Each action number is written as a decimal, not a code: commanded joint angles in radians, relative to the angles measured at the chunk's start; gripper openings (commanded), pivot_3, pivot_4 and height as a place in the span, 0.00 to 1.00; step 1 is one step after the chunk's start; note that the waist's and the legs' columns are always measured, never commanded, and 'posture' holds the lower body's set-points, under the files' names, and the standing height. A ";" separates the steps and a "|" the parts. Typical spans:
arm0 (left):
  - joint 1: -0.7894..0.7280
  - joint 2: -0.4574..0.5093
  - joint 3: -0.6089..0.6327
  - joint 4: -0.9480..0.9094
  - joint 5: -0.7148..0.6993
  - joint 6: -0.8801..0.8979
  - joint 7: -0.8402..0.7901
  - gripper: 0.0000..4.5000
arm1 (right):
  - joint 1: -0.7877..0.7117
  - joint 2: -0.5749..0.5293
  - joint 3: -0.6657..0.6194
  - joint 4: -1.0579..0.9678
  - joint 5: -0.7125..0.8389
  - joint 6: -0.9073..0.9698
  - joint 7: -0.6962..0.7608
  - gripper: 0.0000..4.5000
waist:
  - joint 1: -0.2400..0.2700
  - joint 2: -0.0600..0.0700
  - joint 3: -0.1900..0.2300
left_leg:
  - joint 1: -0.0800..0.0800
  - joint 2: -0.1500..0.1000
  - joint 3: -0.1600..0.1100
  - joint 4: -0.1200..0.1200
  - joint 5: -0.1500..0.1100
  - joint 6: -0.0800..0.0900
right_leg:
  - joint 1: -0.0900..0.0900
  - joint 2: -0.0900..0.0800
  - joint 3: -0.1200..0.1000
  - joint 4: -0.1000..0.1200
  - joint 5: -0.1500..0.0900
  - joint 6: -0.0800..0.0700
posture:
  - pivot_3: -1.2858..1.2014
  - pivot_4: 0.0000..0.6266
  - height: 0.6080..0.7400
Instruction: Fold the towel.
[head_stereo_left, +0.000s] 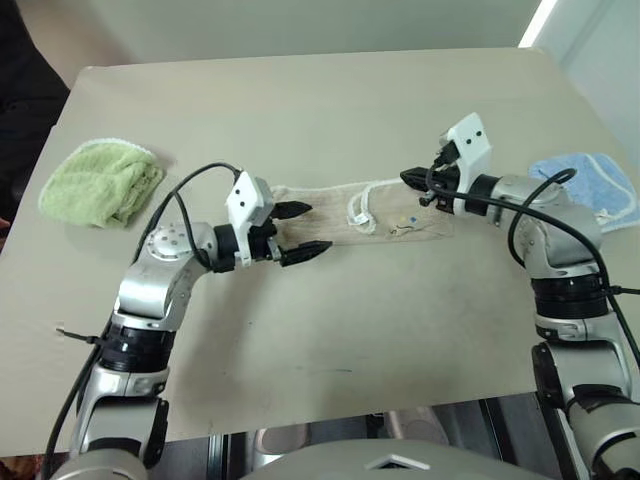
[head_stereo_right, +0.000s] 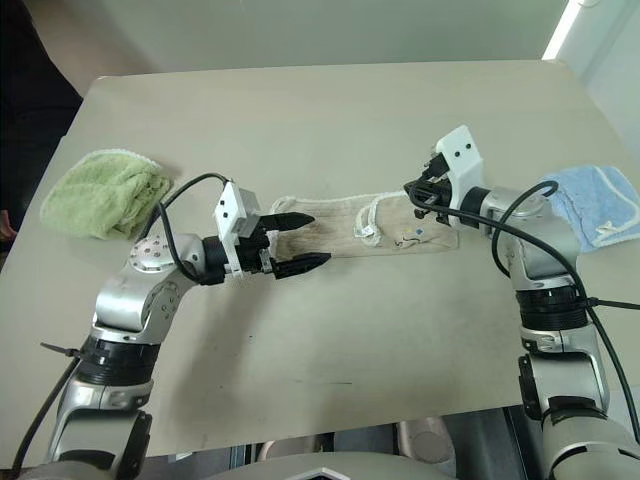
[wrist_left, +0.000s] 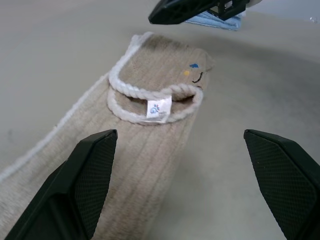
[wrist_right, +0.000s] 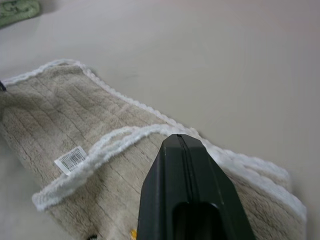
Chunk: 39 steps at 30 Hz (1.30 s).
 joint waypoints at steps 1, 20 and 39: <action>0.033 -0.021 0.060 -0.113 -0.090 0.076 0.064 0.97 | 0.029 0.031 0.033 0.073 -0.043 -0.087 -0.016 0.01 | 0.000 0.000 0.000 | 0.000 0.000 0.000 0.000 0.000 0.000 | 0.000 0.000 0.000 0.000 0.000 0.000 | 0.52 0.24 1.00; 0.262 -0.404 0.321 -0.405 -0.586 0.501 0.868 0.98 | -0.015 0.019 -0.015 0.138 -0.075 -0.326 0.049 0.00 | 0.002 0.000 0.000 | 0.012 0.000 0.004 0.001 -0.004 0.000 | 0.013 0.000 0.002 0.000 -0.006 -0.010 | 0.52 0.24 1.00; 0.141 -0.580 0.382 -0.209 -0.748 0.372 1.573 0.98 | -0.103 -0.008 -0.042 0.165 -0.083 -0.353 0.037 0.00 | -0.003 -0.002 0.002 | 0.029 0.000 0.011 -0.002 -0.001 -0.001 | 0.025 0.006 0.013 -0.001 -0.012 -0.008 | 0.52 0.24 1.00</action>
